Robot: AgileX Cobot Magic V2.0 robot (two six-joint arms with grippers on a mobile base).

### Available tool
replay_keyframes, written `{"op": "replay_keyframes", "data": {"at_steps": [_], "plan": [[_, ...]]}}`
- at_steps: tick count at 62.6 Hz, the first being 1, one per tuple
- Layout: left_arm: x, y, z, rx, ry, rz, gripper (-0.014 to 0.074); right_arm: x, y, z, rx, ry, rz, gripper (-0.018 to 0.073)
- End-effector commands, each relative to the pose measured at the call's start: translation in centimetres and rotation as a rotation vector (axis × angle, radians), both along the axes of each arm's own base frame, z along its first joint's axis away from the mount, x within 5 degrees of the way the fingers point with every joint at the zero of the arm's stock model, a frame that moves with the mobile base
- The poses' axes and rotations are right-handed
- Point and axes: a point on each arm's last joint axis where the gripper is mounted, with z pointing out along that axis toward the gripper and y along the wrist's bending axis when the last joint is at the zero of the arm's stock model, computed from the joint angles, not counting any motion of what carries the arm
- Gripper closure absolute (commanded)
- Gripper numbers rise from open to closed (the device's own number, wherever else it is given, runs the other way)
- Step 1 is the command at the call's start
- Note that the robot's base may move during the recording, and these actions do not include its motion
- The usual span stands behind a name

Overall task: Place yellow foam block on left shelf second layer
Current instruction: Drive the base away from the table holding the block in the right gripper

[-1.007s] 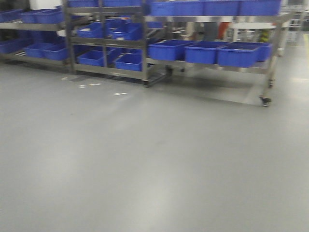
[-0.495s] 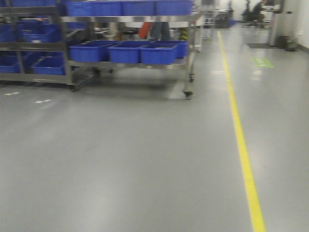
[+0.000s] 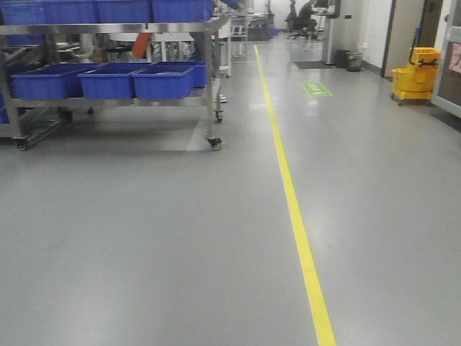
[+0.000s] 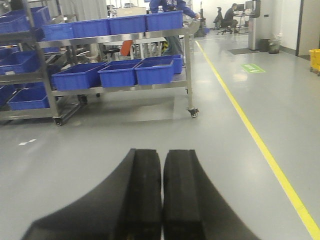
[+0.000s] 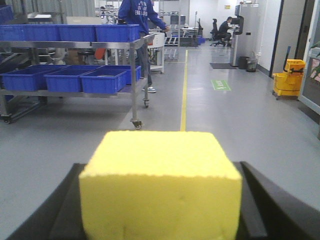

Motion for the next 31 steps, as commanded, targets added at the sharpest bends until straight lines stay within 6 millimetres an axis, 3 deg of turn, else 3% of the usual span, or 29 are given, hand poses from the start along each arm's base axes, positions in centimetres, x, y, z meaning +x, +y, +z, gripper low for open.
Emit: {"op": "replay_keyframes", "data": {"at_steps": [1, 31], "plan": [[-0.1, 0.01, 0.03, -0.008, -0.079, 0.001, 0.0472, -0.19, -0.04, 1.78, 0.002, -0.114, -0.006, 0.0105], [-0.1, 0.01, 0.03, -0.008, -0.079, 0.001, 0.0472, -0.19, -0.04, 1.78, 0.002, -0.114, -0.006, 0.0105]]}}
